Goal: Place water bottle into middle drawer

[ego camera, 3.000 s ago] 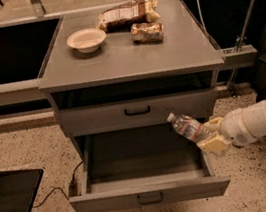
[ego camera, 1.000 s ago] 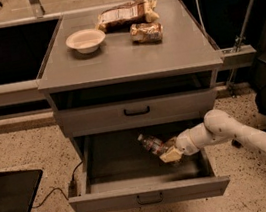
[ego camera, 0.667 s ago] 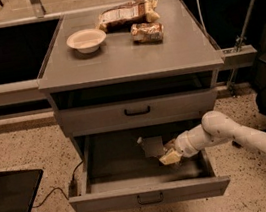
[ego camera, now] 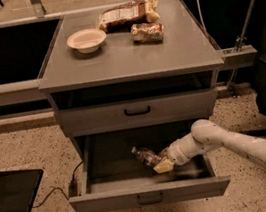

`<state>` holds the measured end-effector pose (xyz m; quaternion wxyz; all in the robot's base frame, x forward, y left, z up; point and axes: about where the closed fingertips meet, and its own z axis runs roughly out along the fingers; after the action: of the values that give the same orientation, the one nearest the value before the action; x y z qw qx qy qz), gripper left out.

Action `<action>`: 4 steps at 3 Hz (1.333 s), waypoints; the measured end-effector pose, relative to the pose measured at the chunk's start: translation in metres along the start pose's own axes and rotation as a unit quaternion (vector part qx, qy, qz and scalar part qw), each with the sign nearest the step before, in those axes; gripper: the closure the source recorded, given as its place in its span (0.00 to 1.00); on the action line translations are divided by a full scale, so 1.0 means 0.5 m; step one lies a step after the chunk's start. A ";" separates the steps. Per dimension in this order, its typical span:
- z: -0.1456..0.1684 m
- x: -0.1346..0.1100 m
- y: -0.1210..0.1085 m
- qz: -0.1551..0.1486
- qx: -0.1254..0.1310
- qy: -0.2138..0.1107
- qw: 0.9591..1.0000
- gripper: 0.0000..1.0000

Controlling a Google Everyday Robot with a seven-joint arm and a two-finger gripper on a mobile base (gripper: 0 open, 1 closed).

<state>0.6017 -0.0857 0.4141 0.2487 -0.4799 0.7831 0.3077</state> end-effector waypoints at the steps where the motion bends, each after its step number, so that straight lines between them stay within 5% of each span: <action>1: 0.000 0.000 0.000 0.000 0.000 0.000 1.000 0.81; 4: 0.000 0.000 0.000 0.000 0.000 0.000 1.000 0.11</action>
Offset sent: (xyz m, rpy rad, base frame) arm 0.0000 0.0000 0.0000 0.0000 0.0000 0.0000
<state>0.6016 -0.0855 0.4140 0.2486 -0.4800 0.7830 0.3078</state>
